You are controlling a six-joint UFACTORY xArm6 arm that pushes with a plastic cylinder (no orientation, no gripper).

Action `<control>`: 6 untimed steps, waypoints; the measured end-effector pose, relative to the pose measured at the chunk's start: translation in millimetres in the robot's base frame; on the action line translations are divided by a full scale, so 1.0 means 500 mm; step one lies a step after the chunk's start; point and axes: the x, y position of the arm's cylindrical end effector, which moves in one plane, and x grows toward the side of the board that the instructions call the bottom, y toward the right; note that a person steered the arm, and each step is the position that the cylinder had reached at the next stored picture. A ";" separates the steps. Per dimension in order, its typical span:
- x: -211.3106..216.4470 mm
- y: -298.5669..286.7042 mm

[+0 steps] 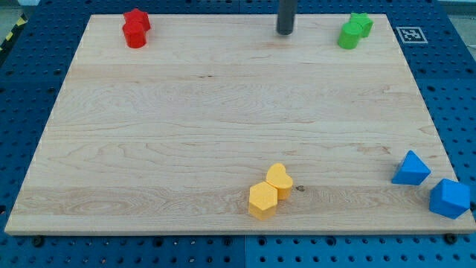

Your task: Slightly move the green blocks towards down

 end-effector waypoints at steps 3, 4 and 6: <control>-0.076 0.202; -0.081 0.227; -0.060 0.227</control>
